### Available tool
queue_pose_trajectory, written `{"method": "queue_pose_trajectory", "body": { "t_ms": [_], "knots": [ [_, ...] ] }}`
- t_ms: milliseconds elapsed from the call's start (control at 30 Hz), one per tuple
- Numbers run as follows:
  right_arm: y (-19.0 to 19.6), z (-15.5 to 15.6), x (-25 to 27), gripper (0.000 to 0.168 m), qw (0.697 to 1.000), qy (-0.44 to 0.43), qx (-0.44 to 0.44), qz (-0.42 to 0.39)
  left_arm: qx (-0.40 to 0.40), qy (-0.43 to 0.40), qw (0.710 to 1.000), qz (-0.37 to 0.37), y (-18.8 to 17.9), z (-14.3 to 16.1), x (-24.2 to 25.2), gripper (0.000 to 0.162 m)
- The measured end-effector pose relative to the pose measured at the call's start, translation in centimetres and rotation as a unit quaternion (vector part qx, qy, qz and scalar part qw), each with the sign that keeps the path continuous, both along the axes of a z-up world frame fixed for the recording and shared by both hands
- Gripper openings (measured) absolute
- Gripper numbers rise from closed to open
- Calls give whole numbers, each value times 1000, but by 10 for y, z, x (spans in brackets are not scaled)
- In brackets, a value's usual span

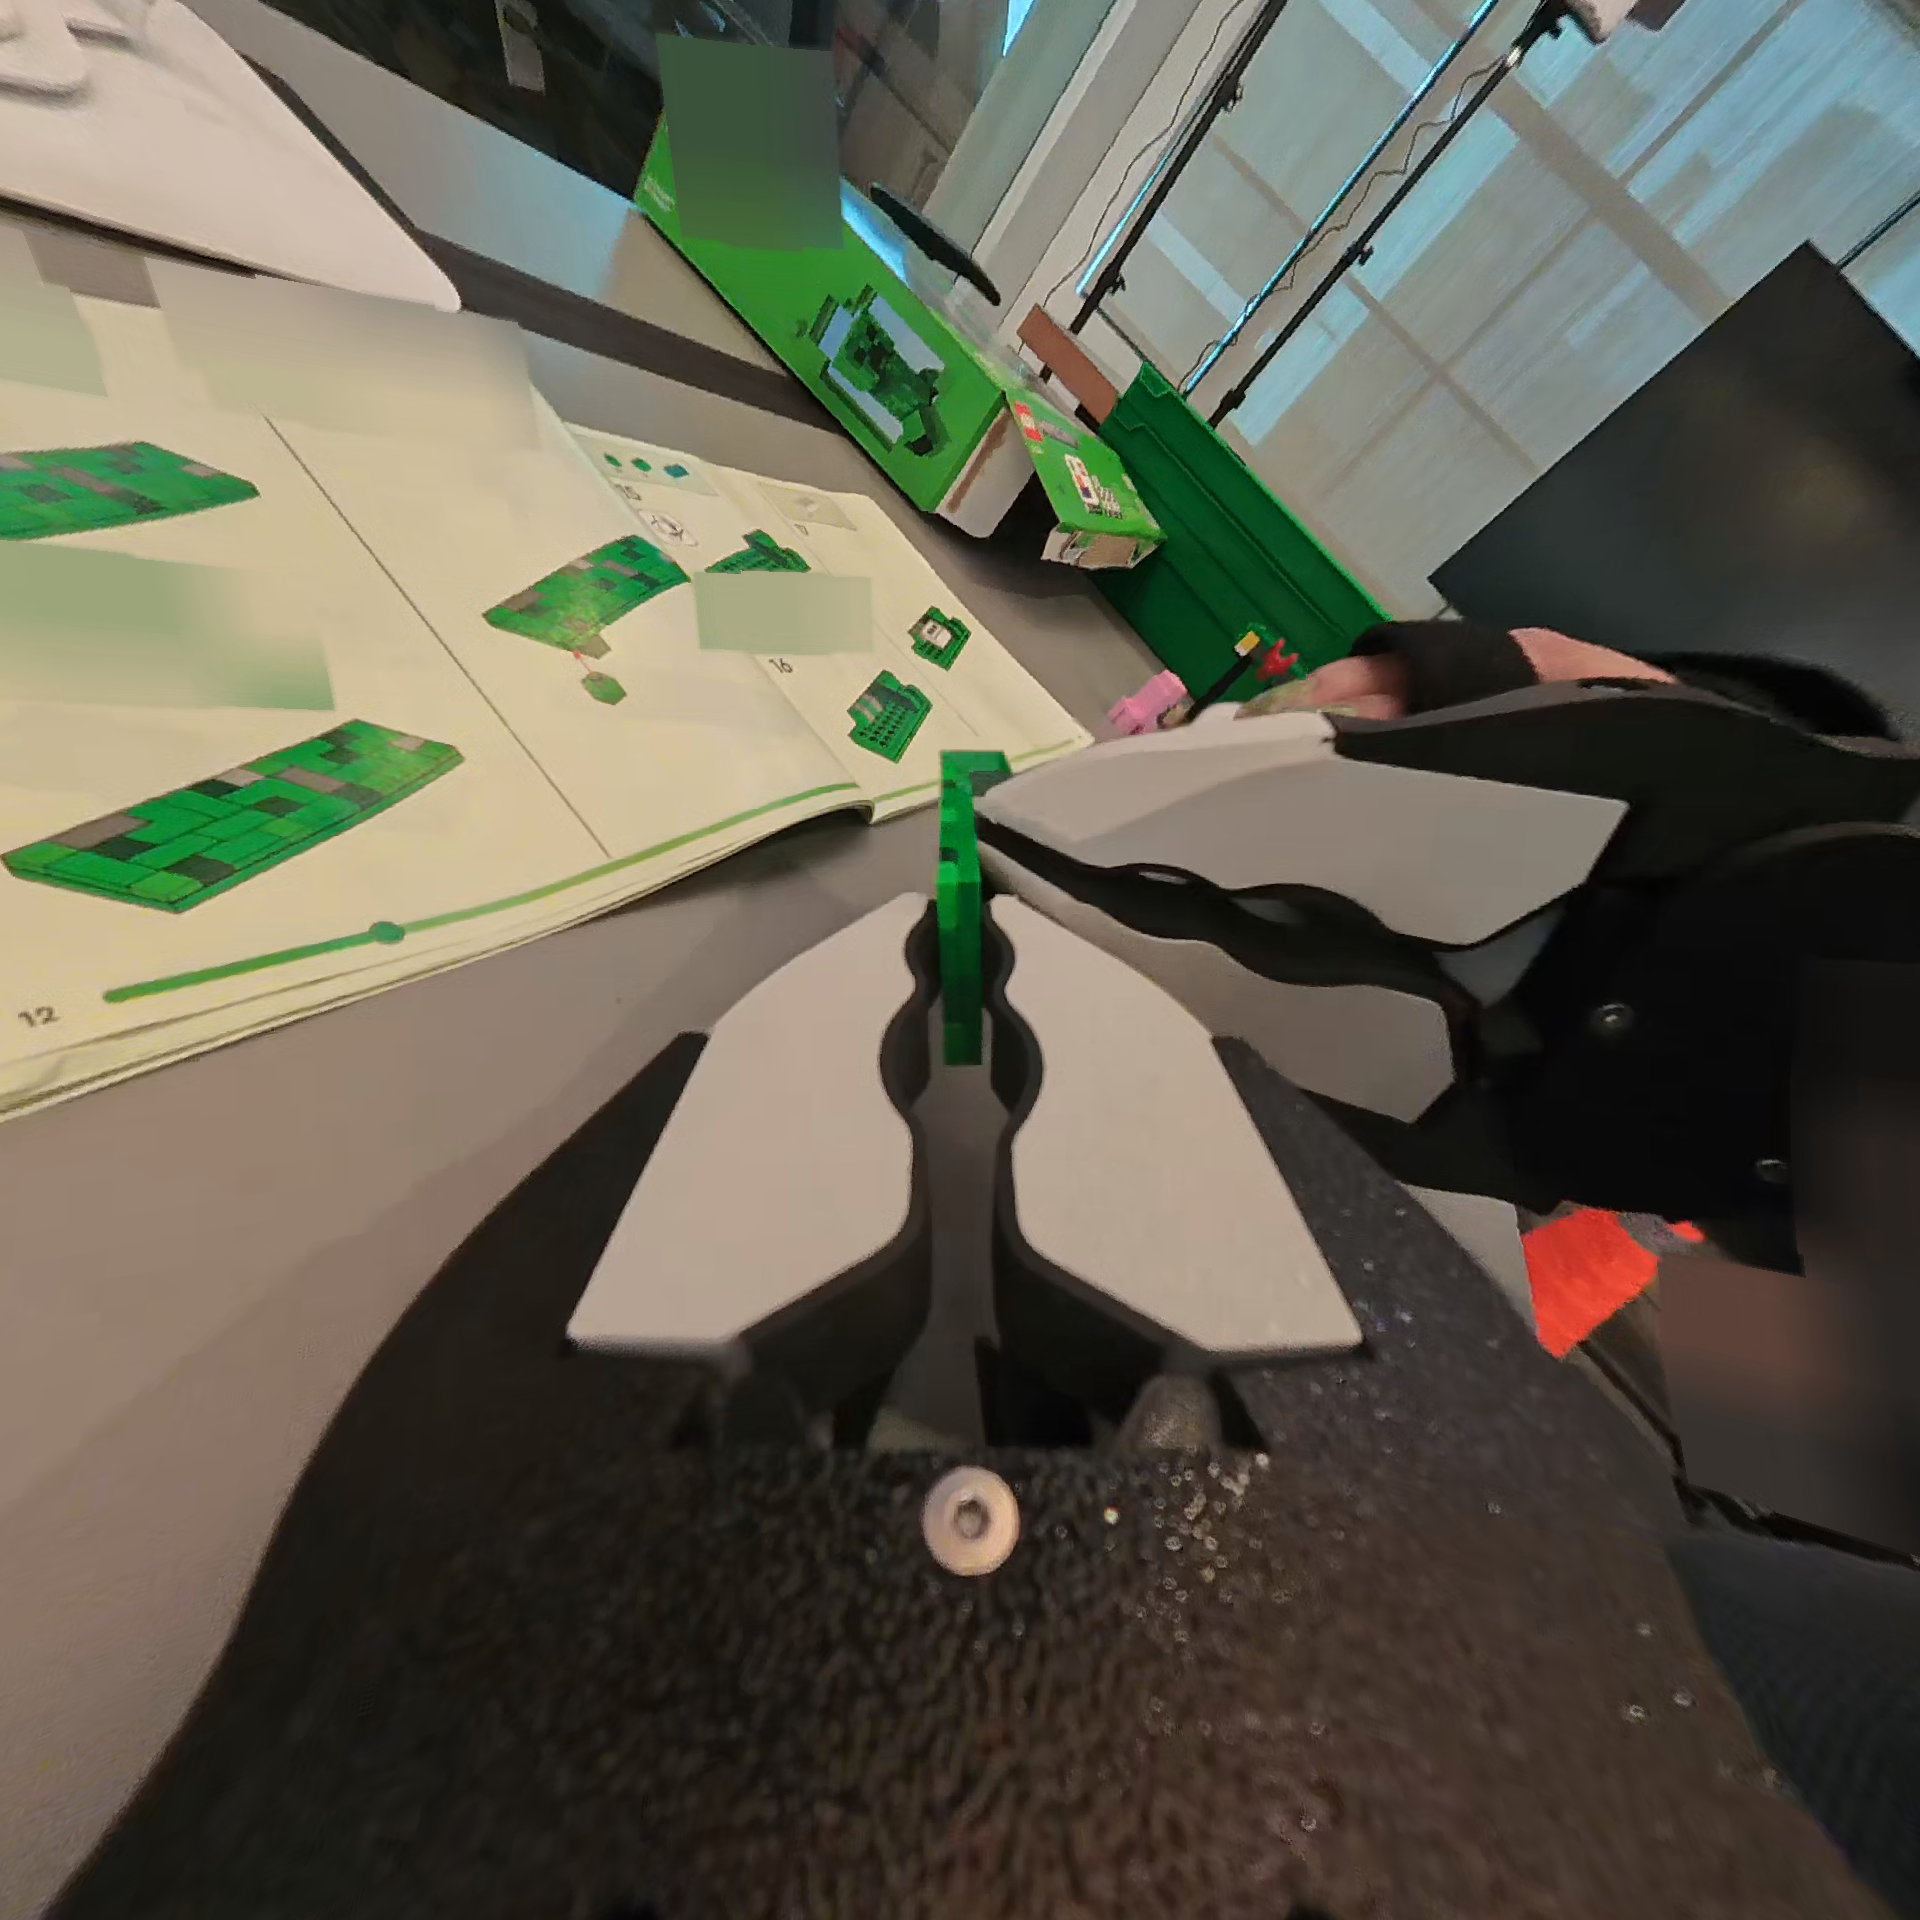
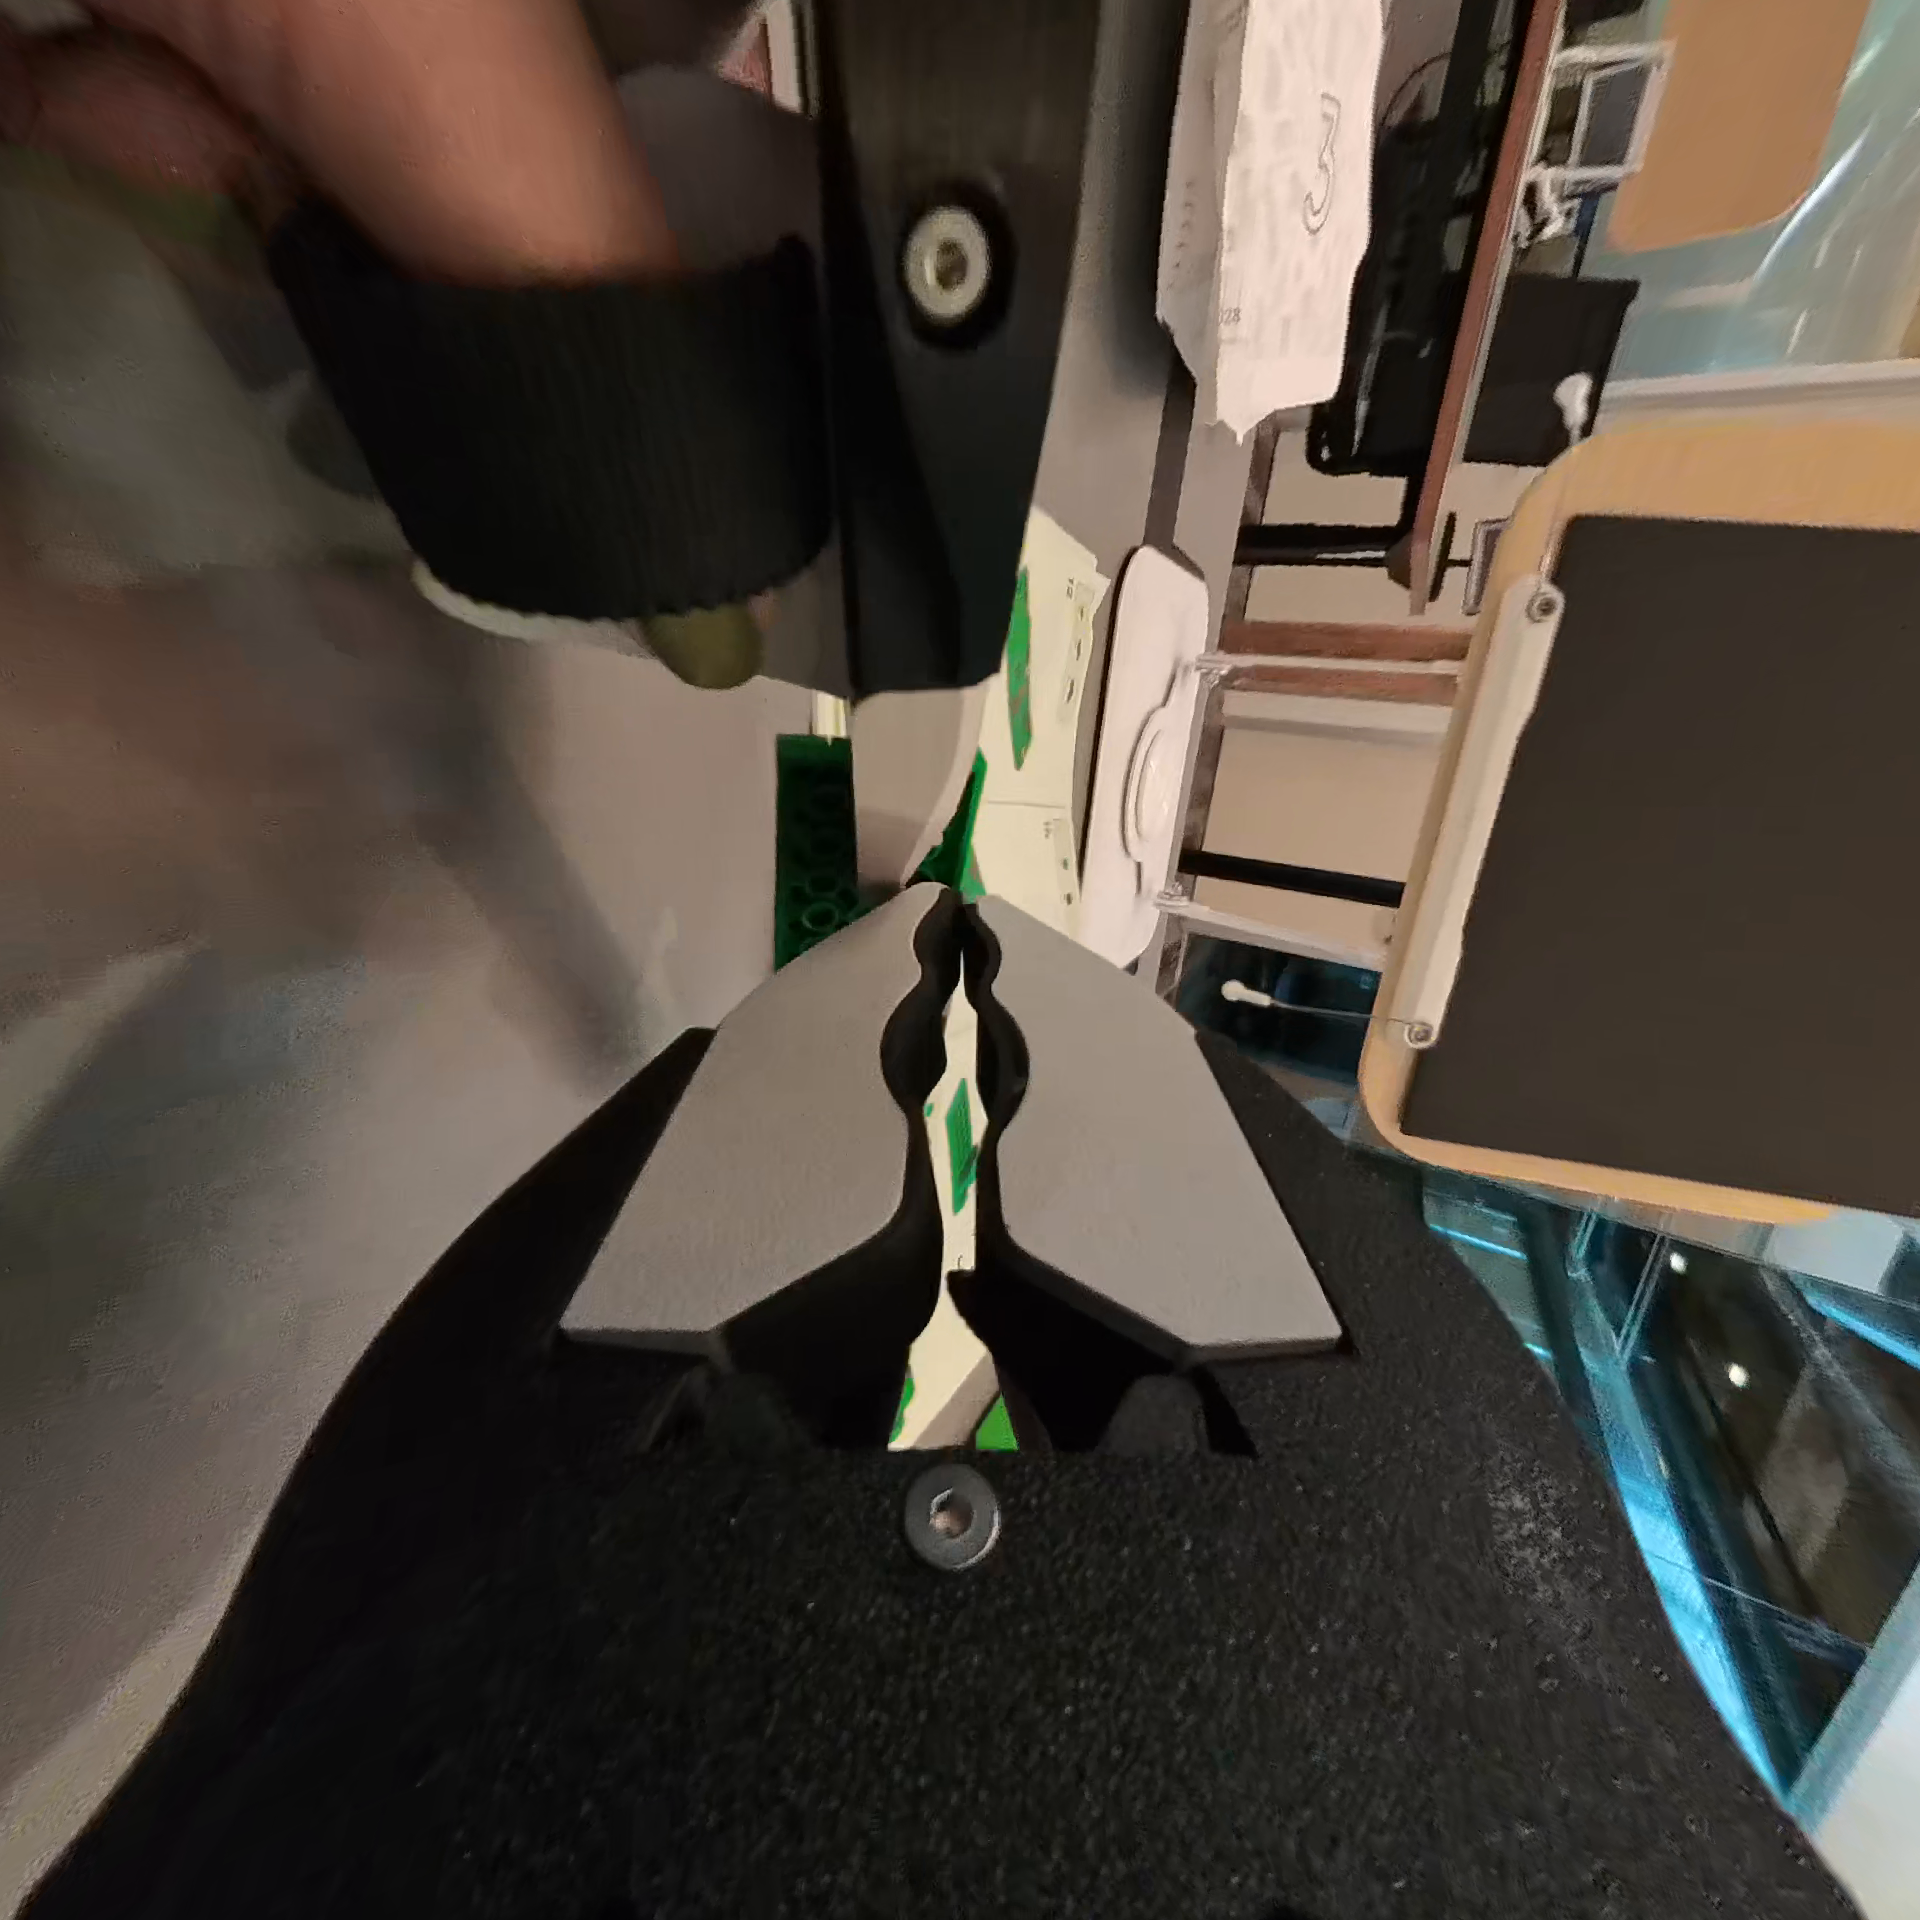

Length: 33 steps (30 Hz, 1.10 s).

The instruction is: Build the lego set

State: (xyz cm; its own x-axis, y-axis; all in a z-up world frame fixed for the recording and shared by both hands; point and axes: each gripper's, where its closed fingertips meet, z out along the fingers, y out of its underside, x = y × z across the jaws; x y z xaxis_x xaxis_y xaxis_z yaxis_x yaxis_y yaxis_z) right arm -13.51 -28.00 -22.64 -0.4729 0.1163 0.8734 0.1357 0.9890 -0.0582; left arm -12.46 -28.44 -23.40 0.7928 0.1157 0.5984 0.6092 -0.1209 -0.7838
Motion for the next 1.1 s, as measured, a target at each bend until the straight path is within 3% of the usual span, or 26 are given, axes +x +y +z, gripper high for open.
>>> {"method": "queue_pose_trajectory", "body": {
  "t_ms": [200,300,500,600,700,800,900,1100],
  "knots": [
    [2,15,-5,0,995,44,-82,-24,9,-7,999,37,-3,1,-10,5],
    [12,23,-1,0,982,47,-177,-55,10,-10,999,45,-4,1,-12,5],
    [62,43,5,0,912,148,-364,-119,12,-14,999,40,-3,1,-11,5],
    [87,71,23,0,878,189,-418,-134,14,-16,999,36,-3,2,-11,5],
    [119,95,54,2,870,221,-411,-159,14,-18,999,33,-2,1,-10,5],
    [151,100,105,5,862,230,-398,-214,16,-19,999,32,-2,2,-10,5],
    [173,84,167,5,842,231,-401,-278,19,-21,999,29,-1,2,-9,6],
    [189,40,269,4,761,270,-468,-358,22,-26,999,13,2,2,-3,5]
  ]
}}
